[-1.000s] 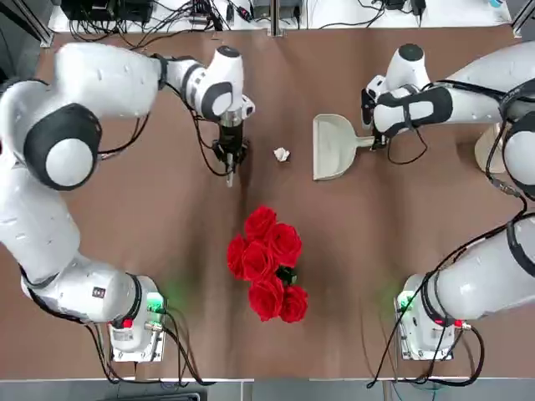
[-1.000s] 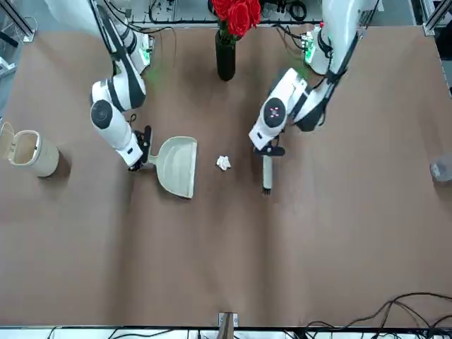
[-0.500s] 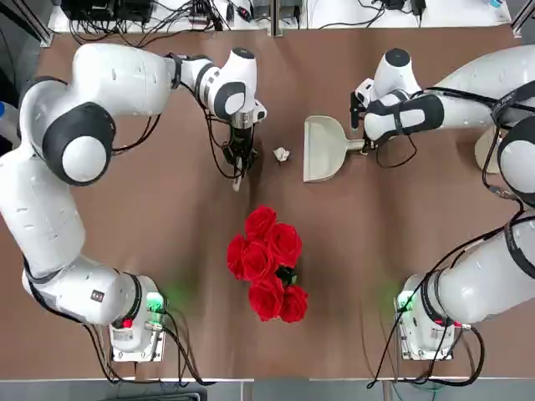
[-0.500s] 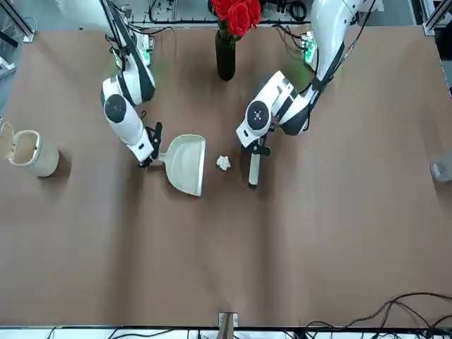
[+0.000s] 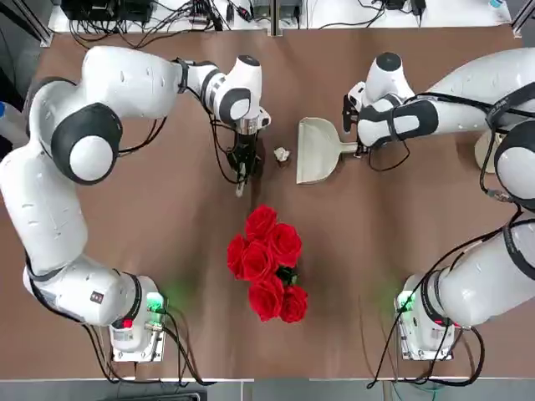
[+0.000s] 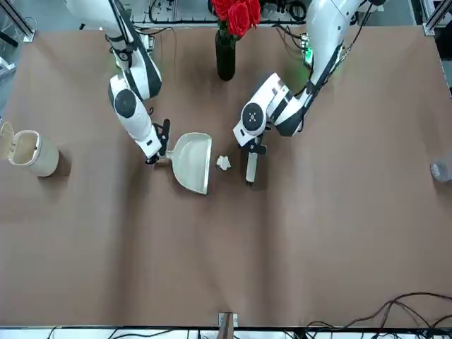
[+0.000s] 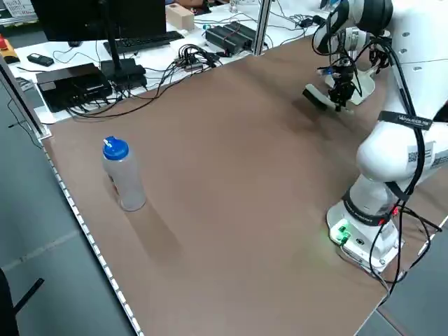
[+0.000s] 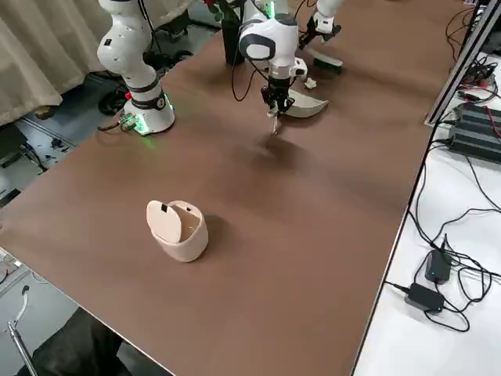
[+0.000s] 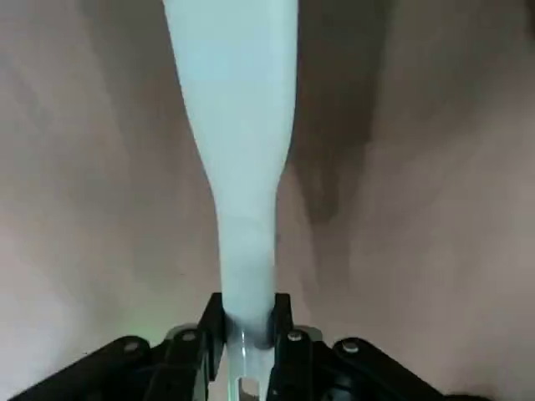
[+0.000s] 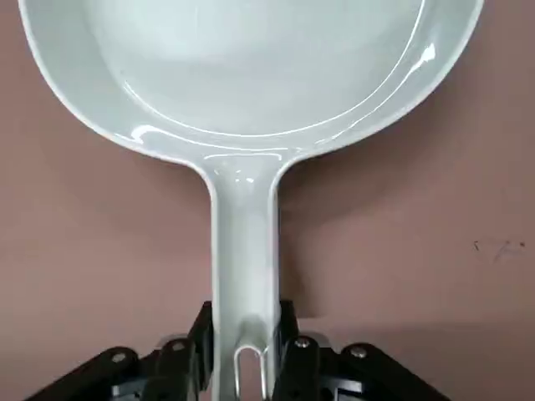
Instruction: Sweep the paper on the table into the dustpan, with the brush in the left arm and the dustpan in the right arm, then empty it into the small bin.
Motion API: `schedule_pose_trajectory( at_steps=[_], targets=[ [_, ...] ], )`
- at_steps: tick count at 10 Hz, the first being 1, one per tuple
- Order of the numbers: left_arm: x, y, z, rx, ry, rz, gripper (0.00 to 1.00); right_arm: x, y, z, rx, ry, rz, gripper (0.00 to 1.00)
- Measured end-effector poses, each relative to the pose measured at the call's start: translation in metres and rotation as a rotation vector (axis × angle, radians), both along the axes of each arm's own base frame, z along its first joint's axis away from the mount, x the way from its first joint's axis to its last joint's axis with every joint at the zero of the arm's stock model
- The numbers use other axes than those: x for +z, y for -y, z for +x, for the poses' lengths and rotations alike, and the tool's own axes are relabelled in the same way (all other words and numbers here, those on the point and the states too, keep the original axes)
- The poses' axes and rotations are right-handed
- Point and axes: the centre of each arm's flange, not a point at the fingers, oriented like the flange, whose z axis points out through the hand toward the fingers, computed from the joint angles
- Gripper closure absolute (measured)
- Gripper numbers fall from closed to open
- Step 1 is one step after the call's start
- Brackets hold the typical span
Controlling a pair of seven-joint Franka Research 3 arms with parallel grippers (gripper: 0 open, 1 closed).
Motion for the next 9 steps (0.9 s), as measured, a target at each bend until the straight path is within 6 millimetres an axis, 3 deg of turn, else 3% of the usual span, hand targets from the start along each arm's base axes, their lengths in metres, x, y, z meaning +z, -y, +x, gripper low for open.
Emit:
schedule_pose_trajectory(
  at_steps=[3, 5, 9],
  targets=[
    [-0.018, 0.034, -0.011, 0.0, -0.06, 0.042, 0.73, 0.001, -0.007, -0.002, -0.004, 0.003, 0.0, 0.67],
    [-0.031, 0.041, -0.015, 0.001, -0.086, 0.054, 0.73, -0.001, -0.013, -0.003, -0.014, 0.003, 0.0, 0.67],
    [-0.02, 0.046, -0.005, 0.009, -0.075, 0.041, 0.73, -0.002, -0.019, -0.004, -0.019, 0.002, -0.001, 0.67]
  ],
)
